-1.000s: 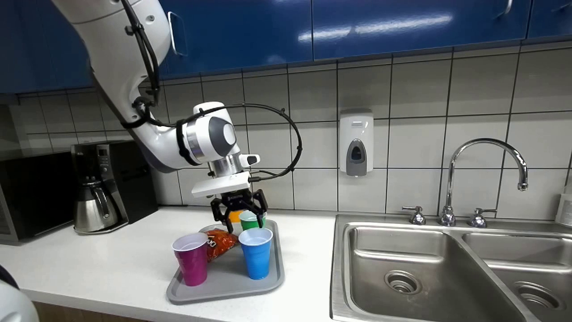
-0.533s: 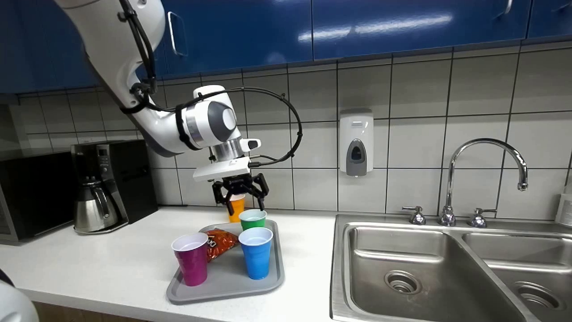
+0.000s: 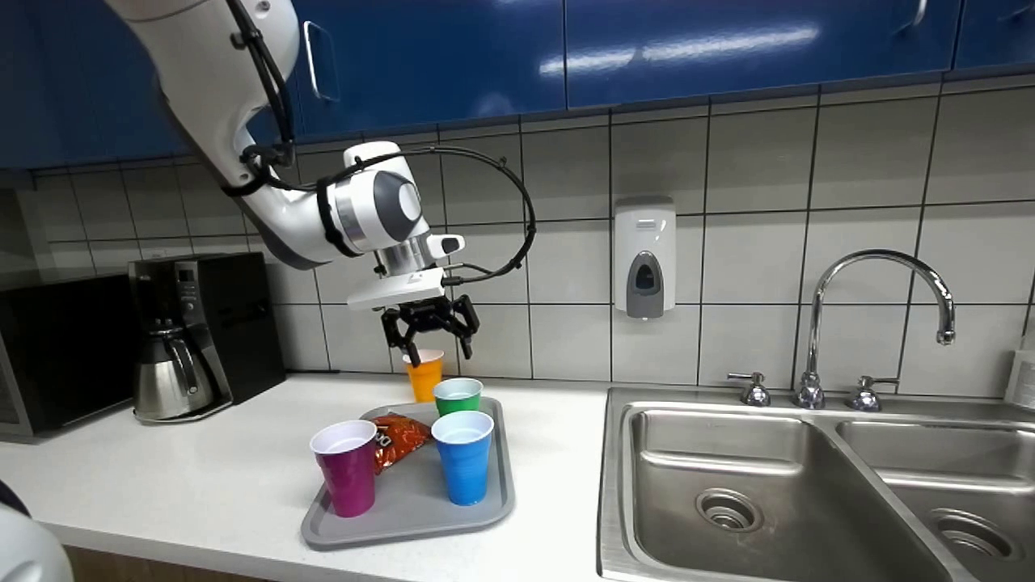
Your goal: Put the purple, blue and green cups onto the tray
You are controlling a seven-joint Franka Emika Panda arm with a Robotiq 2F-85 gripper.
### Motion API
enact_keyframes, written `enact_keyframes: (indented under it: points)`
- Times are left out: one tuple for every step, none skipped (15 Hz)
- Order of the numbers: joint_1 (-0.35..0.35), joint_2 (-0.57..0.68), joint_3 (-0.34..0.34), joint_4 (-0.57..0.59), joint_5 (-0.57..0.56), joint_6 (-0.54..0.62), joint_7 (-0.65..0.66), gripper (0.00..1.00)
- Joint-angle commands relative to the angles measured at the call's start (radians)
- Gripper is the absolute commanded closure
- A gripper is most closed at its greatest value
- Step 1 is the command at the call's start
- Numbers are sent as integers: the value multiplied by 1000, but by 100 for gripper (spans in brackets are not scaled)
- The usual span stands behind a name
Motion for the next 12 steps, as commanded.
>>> enact_keyframes:
  points:
    - [14, 66, 16, 83, -4, -21, 77, 0]
    - [21, 88, 18, 99, -4, -22, 97, 0]
    - [27, 104, 18, 113, -4, -21, 113, 0]
    - [34, 125, 20, 130, 1, -24, 126, 0]
    - [40, 143, 20, 146, 0, -24, 138, 0]
    - [48, 166, 18, 167, -1, -24, 150, 0]
    - [55, 188, 17, 188, 1, -27, 162, 0]
    - [63, 212, 15, 215, 2, -31, 172, 0]
    - [69, 234, 14, 238, 6, -35, 180, 0]
    - [75, 258, 12, 265, 7, -39, 189, 0]
    - [82, 279, 10, 292, 6, -41, 197, 0]
    - [87, 302, 9, 319, 11, -46, 202, 0]
